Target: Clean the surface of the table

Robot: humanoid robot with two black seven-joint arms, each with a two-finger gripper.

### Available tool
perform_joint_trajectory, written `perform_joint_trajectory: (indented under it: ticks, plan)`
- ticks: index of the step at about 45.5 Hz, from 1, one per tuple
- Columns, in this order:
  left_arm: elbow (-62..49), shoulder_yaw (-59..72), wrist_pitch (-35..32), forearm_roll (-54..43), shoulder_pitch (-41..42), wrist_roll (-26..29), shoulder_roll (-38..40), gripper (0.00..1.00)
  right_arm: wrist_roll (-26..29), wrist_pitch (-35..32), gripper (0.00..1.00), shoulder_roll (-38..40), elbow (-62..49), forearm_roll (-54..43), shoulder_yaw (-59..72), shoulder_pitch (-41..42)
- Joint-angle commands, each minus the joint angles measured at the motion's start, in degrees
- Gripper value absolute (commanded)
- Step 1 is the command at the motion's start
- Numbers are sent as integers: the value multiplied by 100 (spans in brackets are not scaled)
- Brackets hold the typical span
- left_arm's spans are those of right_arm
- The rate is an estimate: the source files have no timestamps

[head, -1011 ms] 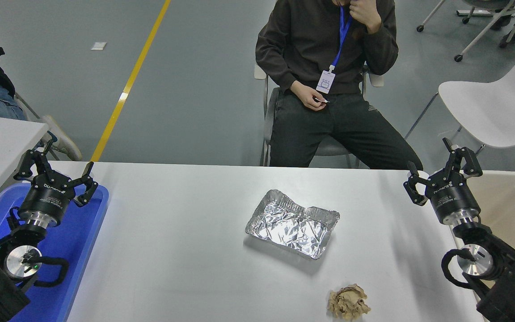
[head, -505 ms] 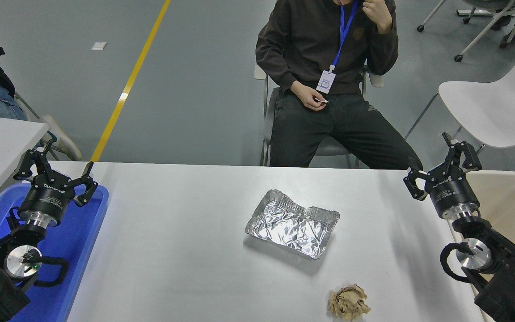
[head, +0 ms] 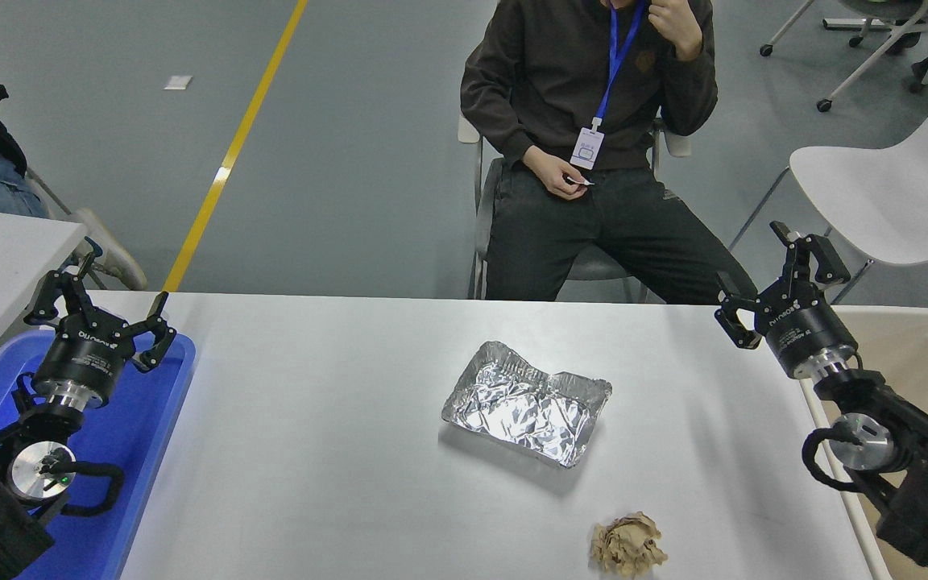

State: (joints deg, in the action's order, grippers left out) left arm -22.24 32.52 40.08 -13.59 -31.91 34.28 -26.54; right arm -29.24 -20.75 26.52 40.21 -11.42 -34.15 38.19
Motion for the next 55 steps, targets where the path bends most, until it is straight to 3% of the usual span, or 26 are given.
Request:
perform_joint_trajectory:
  ticks: [1,26,40,50,55]
  plan:
    - [0,0,0,-3,1,0,0,100,735,185,99,688,663,61,901,698]
    - [0,0,0,6,1,0,0,100,2766,256,99,1374,1779,632,2175,1902]
    - [0,0,0,-3,-8,0,0,100,2898,247,99,996,2473,448,2905,1973]
    - [0,0,0,6,1,0,0,100,2951,212,98,890,2878,-457,3353,2096]
    - [0,0,0,6,1,0,0,100,3292,282,97,645,2896,-879,3529,2131]
